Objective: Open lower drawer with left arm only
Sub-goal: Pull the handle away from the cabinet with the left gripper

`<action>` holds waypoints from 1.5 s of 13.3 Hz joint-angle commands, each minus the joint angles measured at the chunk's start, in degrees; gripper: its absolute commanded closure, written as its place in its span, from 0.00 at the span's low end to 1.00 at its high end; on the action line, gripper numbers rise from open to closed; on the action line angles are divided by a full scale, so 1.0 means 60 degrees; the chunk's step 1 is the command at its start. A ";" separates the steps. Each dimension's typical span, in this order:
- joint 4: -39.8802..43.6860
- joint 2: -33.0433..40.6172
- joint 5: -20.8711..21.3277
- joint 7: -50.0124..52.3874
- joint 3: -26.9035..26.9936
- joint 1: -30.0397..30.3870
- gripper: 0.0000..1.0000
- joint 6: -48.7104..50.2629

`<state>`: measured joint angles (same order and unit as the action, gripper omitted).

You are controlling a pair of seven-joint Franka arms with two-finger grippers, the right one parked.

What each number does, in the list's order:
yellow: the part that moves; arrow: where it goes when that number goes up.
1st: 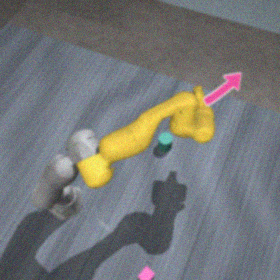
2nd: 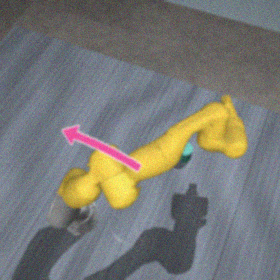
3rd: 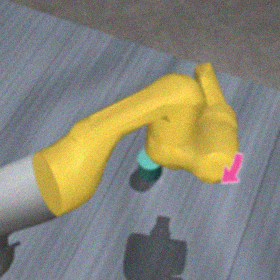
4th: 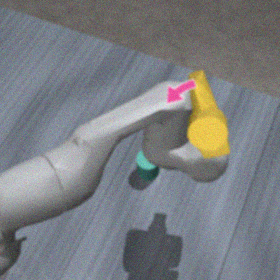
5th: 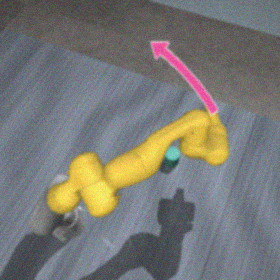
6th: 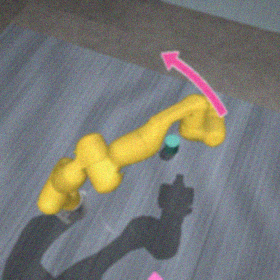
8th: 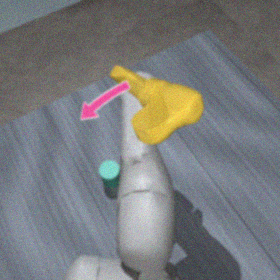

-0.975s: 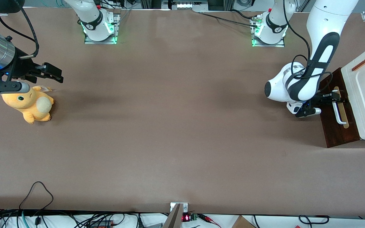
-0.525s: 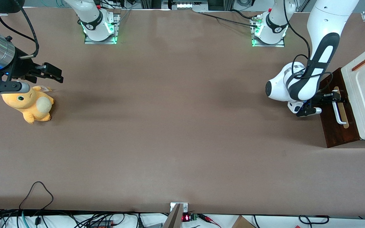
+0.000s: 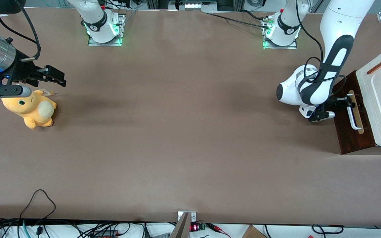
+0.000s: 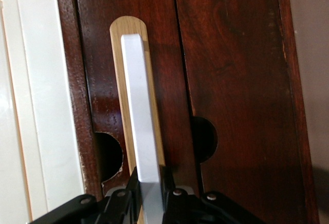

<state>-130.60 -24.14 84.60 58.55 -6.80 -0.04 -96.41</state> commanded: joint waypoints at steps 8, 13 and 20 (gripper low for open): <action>0.0160 0.0200 0.0095 -0.0398 -0.1282 -0.0433 1.00 0.0073; 0.0175 0.0186 -0.0139 -0.0427 -0.1825 -0.0551 1.00 0.0073; 0.0292 0.0171 -0.0404 -0.0822 -0.1899 -0.0668 0.54 0.0058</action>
<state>-130.86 -23.69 82.00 58.01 -17.04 -2.51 -94.62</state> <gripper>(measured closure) 0.789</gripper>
